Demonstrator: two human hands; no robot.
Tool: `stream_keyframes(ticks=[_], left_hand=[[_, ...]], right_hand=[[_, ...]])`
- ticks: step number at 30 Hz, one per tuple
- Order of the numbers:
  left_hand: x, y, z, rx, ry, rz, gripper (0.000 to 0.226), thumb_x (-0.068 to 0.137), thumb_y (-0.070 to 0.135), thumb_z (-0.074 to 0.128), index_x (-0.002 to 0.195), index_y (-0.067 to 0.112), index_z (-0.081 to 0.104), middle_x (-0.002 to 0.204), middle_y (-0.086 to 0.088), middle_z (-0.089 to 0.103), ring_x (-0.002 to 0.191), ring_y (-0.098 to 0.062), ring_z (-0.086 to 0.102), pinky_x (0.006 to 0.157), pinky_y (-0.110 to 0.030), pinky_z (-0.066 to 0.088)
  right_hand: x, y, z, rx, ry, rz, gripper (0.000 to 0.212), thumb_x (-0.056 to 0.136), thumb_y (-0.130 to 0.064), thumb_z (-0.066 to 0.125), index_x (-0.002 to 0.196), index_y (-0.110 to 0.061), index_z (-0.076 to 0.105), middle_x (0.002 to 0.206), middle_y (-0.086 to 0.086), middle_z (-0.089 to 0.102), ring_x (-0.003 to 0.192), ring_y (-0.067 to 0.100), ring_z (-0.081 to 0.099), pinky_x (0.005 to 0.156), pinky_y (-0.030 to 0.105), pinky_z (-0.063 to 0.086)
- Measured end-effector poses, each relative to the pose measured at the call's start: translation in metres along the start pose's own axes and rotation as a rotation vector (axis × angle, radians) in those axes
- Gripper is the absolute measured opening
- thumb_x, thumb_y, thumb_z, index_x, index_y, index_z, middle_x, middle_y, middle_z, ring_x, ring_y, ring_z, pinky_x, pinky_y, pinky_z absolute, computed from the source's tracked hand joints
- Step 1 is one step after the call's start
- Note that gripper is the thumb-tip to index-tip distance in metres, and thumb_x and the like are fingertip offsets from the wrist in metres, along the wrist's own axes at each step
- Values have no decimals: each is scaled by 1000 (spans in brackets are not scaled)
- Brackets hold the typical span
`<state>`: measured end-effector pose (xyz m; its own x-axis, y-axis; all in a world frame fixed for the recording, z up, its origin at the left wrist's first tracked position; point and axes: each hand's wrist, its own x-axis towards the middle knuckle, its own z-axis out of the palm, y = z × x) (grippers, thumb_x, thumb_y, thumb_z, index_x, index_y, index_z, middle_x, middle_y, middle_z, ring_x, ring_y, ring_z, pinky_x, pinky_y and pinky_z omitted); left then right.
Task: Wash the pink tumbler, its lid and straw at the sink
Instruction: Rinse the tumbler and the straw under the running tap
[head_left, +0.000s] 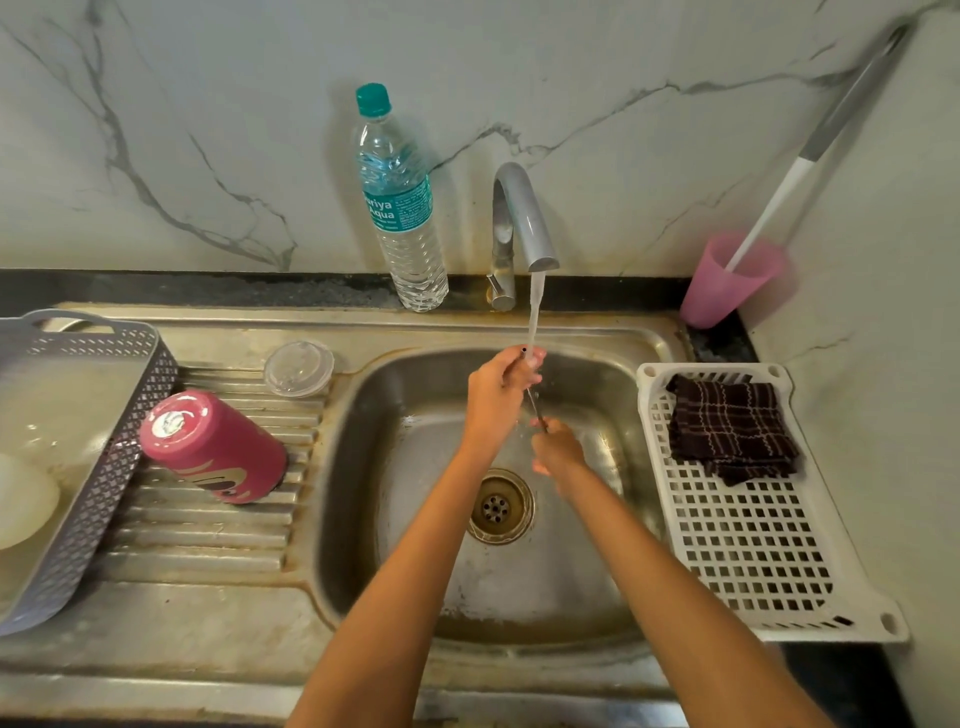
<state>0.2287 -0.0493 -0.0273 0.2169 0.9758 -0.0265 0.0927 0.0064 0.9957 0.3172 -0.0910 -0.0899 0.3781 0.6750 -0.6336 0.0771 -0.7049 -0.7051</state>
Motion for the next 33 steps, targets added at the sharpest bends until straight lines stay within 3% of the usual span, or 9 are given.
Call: stream_keyframes(ticks=[4,6,12,15,17,19,23,30,33], left_hand=[[1,0,-1,83,-12,72,14,97,10,58,100,13,71,94,2,71,72,-7,66,79,-28,58],[0,-1,-2,129,-18,90,17,97,8,56,103,10,72,98,3,71,72,-5,66,76,-19,55],[-6,-8,-5,297,-52,214,20,95,9,58,106,15,74,103,2,74,92,-7,68,87,-24,54],[-5,-6,-5,327,-9,220,19,95,15,59,105,17,75,103,6,74,95,-5,65,86,-18,49],[-1,-6,-5,381,40,219,17,93,22,63,104,18,76,100,7,73,92,-8,56,79,-11,41],[2,-2,-5,391,93,211,16,90,27,68,99,17,77,96,9,70,92,-9,49,76,-10,37],[3,6,-4,267,102,160,15,85,25,74,97,16,77,88,6,65,82,-7,60,75,-16,47],[-1,7,-13,133,26,85,19,89,7,67,105,13,75,101,2,71,89,-2,64,82,-14,49],[-2,8,-14,85,46,39,14,87,8,71,100,11,75,91,0,73,79,-1,66,74,-14,51]], right_hand=[[-11,-7,-10,-371,46,-227,21,96,-18,42,91,-18,62,89,7,71,76,26,71,80,41,58],[-15,-13,-12,-480,101,-350,24,95,-18,42,89,-16,65,83,5,72,75,24,70,77,39,57],[-24,-28,-22,-416,174,-627,21,94,-13,54,108,-14,70,88,4,69,78,19,62,64,22,41],[-30,-34,-23,-359,229,-746,14,91,-8,57,92,-12,70,77,-3,55,65,8,50,57,17,32],[-33,-36,-22,-294,220,-749,12,91,-9,59,86,-13,70,75,-6,58,63,1,50,58,18,35],[-37,-39,-20,-202,197,-734,11,91,-10,62,95,-11,72,78,-7,64,67,1,55,59,10,38],[-40,-44,-15,-147,228,-740,16,90,-4,63,104,-2,70,85,5,70,72,7,57,60,-1,37],[-40,-40,-12,-104,124,-726,23,95,-3,51,112,-7,65,88,-2,66,73,-1,58,62,2,41],[-40,-38,-10,-53,93,-667,23,95,-8,52,116,-12,62,89,-1,65,75,4,60,60,6,44]])
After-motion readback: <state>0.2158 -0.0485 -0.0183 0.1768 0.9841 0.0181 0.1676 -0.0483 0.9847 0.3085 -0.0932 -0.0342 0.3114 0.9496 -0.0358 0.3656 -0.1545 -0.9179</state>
